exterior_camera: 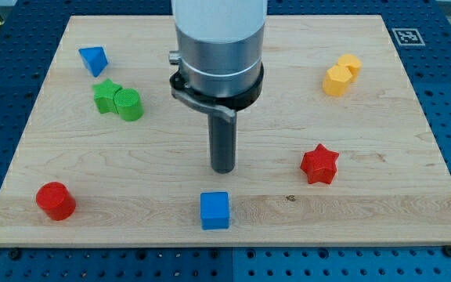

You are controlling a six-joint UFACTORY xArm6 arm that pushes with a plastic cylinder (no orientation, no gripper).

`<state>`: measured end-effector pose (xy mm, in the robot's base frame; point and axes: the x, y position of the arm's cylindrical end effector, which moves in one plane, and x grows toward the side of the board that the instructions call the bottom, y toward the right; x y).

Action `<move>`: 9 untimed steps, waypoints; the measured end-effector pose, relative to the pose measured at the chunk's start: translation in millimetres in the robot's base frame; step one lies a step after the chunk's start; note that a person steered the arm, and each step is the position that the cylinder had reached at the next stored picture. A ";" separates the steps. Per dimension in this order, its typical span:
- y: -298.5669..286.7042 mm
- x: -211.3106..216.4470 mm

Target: Push the red star towards bottom right

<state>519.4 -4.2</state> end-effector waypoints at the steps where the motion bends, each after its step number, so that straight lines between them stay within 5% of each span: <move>1: 19.1 -13.2; 9: 106.2 -14.6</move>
<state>504.8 102.0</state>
